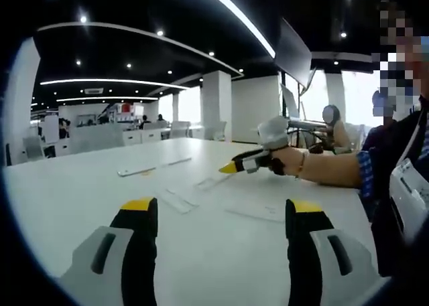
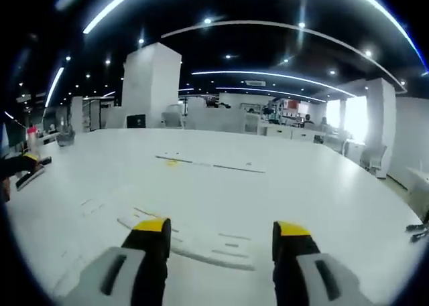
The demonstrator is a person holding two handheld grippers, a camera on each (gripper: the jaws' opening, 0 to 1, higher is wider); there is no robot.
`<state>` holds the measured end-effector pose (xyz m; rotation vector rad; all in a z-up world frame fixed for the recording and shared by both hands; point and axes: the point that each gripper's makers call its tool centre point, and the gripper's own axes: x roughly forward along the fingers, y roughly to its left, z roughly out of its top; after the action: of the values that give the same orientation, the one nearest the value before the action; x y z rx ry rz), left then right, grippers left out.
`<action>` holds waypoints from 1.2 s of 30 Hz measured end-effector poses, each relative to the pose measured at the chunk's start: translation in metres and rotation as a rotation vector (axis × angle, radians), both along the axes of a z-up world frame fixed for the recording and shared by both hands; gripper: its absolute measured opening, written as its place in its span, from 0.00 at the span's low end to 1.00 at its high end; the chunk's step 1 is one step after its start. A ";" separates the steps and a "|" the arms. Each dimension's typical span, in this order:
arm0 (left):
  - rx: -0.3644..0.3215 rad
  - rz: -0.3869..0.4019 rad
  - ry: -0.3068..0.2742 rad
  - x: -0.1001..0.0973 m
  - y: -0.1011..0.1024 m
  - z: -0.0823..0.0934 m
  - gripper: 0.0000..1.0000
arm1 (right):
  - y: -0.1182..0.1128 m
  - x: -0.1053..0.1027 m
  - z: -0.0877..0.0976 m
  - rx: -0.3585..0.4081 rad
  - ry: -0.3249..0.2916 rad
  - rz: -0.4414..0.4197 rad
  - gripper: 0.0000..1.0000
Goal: Locate the socket holder cover, grip the socket holder cover, clip it into the socket holder slot.
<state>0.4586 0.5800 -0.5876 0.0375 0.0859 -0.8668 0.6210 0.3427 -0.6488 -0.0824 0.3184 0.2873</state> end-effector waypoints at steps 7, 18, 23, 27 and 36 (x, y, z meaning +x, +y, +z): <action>-0.003 0.000 -0.001 -0.003 0.001 0.000 0.77 | 0.002 -0.005 -0.006 0.001 0.019 0.005 0.62; -0.003 0.003 -0.004 -0.007 0.002 0.002 0.77 | 0.005 -0.009 -0.011 0.002 0.040 0.009 0.61; -0.002 0.002 -0.005 -0.008 0.002 0.002 0.77 | 0.007 -0.009 -0.012 0.023 0.049 0.014 0.59; 0.001 0.004 0.000 -0.007 0.003 0.002 0.77 | 0.008 -0.009 -0.012 0.039 0.058 0.017 0.57; 0.007 0.009 0.006 -0.007 0.004 0.000 0.77 | 0.009 -0.009 -0.013 0.058 0.067 0.013 0.57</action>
<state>0.4520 0.5839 -0.5876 0.0414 0.0950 -0.8575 0.6116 0.3519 -0.6618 -0.0176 0.3759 0.3120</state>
